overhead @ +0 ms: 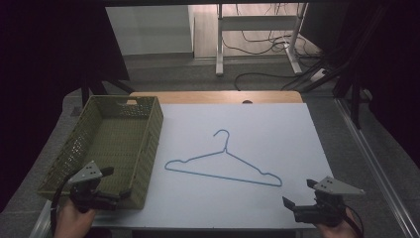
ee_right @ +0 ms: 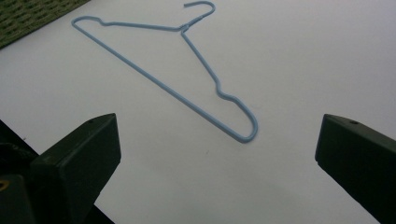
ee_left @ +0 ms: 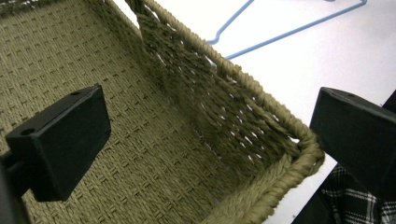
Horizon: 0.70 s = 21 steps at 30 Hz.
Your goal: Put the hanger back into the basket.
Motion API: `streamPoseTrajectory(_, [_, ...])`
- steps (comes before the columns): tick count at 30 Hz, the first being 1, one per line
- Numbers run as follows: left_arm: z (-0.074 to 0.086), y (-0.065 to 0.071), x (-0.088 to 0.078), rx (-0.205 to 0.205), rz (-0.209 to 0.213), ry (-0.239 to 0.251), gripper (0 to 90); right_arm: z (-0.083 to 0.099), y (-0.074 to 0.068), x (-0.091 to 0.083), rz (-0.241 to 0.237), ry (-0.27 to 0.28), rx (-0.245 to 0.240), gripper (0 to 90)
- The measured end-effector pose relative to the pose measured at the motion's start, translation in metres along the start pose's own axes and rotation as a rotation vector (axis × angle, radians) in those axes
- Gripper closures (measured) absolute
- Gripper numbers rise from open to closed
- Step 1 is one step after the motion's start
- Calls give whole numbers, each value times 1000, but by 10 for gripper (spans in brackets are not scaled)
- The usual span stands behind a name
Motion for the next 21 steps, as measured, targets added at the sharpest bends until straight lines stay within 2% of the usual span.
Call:
streamPoseTrajectory(3, [1,0,0,-2,-4,-3,0,0,0,0,0,1,-3,0])
streamPoseTrajectory(4, [1,0,1,-21,0,-5,0,-1,0,-1,-6,2,6,0])
streamPoseTrajectory(9, [1,0,2,-39,-3,-14,0,0,-1,1,-17,-3,16,1])
streamPoseTrajectory(18, [1,0,2,-19,-16,-4,0,1,-2,3,-15,-16,3,1])
streamPoseTrajectory(21, [1,1,3,-16,-5,-5,0,0,-3,4,-17,-18,2,0])
Point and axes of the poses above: each handheld gripper's, and its own axes: x roughly forward along the jaws, z roughly out of its underside, y roughly to its right, the point moved 7 cm from there along x, roughly forward along the jaws, and after that the axes turned 7 degrees about z, right-handed, at the moved point
